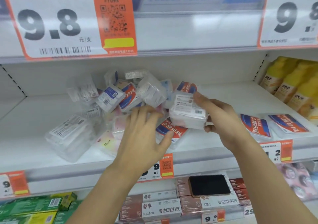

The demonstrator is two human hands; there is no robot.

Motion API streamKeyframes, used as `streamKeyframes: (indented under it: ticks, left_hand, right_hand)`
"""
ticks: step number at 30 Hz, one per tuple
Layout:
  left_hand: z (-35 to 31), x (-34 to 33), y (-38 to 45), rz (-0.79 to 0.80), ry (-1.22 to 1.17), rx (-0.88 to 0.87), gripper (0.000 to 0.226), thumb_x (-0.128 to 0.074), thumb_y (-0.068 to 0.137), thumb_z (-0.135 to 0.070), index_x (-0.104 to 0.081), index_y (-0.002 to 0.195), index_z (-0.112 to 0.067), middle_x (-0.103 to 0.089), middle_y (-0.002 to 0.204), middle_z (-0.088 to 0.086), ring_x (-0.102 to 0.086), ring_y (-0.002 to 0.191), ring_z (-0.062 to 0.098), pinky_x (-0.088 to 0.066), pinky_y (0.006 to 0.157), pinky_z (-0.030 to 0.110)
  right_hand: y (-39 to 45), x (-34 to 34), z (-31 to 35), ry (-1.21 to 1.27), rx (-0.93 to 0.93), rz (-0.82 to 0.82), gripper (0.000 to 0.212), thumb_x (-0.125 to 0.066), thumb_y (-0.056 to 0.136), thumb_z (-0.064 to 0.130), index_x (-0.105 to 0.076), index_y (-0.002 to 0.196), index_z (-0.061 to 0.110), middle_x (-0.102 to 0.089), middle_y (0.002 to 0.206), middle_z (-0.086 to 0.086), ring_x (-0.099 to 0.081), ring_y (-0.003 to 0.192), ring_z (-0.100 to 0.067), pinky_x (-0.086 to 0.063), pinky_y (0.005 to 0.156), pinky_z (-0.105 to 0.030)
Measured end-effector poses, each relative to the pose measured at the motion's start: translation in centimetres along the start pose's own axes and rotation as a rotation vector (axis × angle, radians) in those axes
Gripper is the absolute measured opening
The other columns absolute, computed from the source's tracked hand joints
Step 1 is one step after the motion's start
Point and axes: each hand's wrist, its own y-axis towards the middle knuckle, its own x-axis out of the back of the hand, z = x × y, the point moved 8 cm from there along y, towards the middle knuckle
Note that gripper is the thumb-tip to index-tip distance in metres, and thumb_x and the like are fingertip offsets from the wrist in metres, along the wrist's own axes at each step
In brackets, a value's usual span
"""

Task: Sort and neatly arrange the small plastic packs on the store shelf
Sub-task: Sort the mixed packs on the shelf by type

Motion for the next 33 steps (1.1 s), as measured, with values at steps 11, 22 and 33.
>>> streamKeyframes:
  ticks: [11,22,33]
  left_hand:
    - [-1.2,-6.8,0.6,0.235,0.086,0.096,0.048,-0.055,0.087,-0.048,-0.052,0.125,-0.018,-0.054,0.122,0.006,-0.050,0.113,0.024,-0.042,0.100,0.038]
    - [-2.1,0.5,0.4,-0.155,-0.273,0.084,0.063,-0.088,0.059,-0.033,-0.058,0.113,-0.019,-0.059,0.113,-0.005,-0.053,0.102,0.010,-0.036,0.087,0.006]
    - [5.9,10.3,-3.8,-0.516,-0.333,0.277,0.049,-0.068,0.070,-0.038,-0.063,0.112,-0.014,-0.065,0.107,0.003,-0.062,0.095,0.017,-0.048,0.086,0.025]
  right_hand:
    - [-0.8,3.6,2.5,-0.514,0.483,-0.163,0.095,-0.092,0.059,0.022,-0.044,0.141,0.023,-0.038,0.124,0.011,-0.050,0.103,-0.005,-0.054,0.084,-0.021]
    - [-1.7,3.4,2.6,-0.379,0.525,-0.098,0.085,-0.090,0.062,0.018,-0.037,0.125,0.037,-0.044,0.123,0.018,-0.048,0.106,0.018,-0.047,0.076,-0.004]
    - [-4.0,-5.1,5.3,-0.065,0.469,0.186,0.073,-0.077,0.060,0.056,-0.052,0.125,0.033,-0.068,0.113,0.012,-0.066,0.103,-0.008,-0.054,0.077,-0.025]
